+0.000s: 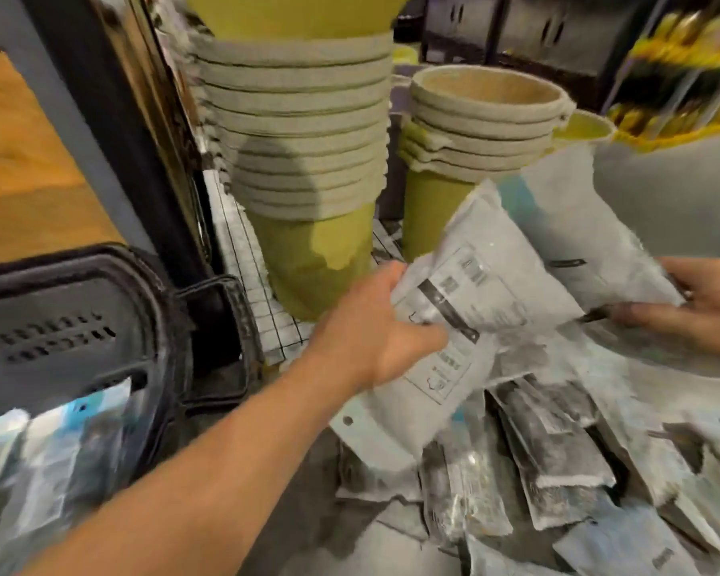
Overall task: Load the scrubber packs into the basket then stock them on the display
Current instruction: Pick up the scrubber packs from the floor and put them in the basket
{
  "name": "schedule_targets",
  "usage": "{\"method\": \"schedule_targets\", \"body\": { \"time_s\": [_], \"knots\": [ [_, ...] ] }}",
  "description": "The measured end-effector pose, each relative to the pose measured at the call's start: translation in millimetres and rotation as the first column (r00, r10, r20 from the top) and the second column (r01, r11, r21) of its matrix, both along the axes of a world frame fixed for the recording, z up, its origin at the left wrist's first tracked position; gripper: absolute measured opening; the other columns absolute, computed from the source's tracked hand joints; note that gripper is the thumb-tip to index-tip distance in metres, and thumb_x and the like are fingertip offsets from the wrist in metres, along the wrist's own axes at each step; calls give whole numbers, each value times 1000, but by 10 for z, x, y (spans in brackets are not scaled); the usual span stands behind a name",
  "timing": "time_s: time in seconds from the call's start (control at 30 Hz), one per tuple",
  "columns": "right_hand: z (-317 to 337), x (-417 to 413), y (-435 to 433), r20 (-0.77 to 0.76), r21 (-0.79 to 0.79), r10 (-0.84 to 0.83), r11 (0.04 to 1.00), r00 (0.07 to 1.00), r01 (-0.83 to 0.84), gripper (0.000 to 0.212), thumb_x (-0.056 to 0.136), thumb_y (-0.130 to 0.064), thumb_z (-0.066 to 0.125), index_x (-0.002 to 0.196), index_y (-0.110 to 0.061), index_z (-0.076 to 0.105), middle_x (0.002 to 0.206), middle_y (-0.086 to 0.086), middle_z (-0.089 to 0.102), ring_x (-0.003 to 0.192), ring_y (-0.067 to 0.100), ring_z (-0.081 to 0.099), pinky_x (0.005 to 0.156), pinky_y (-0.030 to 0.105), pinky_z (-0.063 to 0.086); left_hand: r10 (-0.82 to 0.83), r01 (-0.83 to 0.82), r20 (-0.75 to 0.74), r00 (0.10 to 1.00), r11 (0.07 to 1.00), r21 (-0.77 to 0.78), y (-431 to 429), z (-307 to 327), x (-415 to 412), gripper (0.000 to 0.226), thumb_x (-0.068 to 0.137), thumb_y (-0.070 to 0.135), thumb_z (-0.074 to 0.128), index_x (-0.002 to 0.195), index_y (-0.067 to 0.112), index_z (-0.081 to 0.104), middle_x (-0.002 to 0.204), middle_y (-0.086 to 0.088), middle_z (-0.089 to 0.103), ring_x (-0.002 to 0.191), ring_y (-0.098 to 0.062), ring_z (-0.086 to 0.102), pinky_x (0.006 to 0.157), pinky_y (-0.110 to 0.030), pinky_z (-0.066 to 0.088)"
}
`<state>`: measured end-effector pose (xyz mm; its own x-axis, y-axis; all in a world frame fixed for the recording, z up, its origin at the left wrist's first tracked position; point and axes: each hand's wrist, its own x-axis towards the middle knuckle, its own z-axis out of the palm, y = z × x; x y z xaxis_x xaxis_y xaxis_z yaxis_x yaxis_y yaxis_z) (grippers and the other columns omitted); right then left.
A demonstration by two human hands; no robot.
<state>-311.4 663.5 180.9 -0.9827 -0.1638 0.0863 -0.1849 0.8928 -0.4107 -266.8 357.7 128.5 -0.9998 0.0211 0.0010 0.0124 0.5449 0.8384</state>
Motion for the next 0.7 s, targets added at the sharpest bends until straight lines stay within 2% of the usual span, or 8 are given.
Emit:
{"method": "schedule_targets", "body": {
  "time_s": [0.07,0.13,0.3,0.4,0.47,0.53,0.6,0.7],
  "knots": [
    [350,-26,-304,-71,-21,25,999,997,-27,63,43,-106,39,89,-67,58,75,-35,67,69,-2,63,65,37,52,-20,22,-145,989,1000,11,-349,466,-35,41,72,28,76,105,41,56,91,28,62,84,9,59,68,-12,47],
    [671,22,-714,-135,-32,82,996,987,-87,67,58,-95,51,94,-41,68,67,-16,69,71,5,63,69,43,54,-27,27,-269,963,1000,-2,-790,843,53,51,73,24,80,117,38,57,103,24,66,94,10,61,72,-8,46],
    [1134,91,-1941,-259,58,283,959,924,-277,88,58,-98,42,97,-24,69,81,-4,72,74,18,66,67,44,55,2,-108,-414,910,967,-232,-2167,1306,677,53,62,33,85,102,44,53,97,18,65,88,-1,63,75,-19,51],
    [1186,222,-2789,-287,107,424,905,859,-411,59,68,-76,54,91,-24,69,76,0,72,73,22,66,68,44,54,42,-217,-421,906,900,-377,-2976,1291,1249,56,65,32,80,103,57,49,101,26,63,87,5,60,80,-17,49],
    [1183,368,-3388,-245,147,514,858,822,-493,42,78,-63,61,89,-23,68,71,-2,69,65,15,63,58,36,50,20,-272,-440,898,811,-518,-3455,1187,1652,55,66,42,68,115,58,49,107,33,63,96,10,59,85,-16,48],
    [1149,589,-3980,-190,179,597,802,779,-570,41,78,-62,60,86,-23,66,69,-5,66,64,17,60,54,35,42,-47,-249,-430,902,756,-605,-3915,957,2004,46,74,39,67,119,45,58,113,24,64,103,0,62,86,-30,52],
    [1052,822,-4535,-111,195,673,736,731,-648,52,73,-68,57,89,-20,67,77,-1,67,77,24,64,63,38,49,-25,-268,-403,915,708,-654,-4256,667,2309,37,77,34,67,112,40,62,111,18,66,105,-7,63,84,-41,54],
    [669,1157,-5198,74,284,747,619,660,-732,58,83,-69,54,90,-13,69,84,5,69,80,25,65,69,40,55,2,-222,-295,956,662,-716,-4584,230,2607,30,80,31,65,105,43,55,107,19,63,103,-9,60,85,-38,48]
  ]
}}
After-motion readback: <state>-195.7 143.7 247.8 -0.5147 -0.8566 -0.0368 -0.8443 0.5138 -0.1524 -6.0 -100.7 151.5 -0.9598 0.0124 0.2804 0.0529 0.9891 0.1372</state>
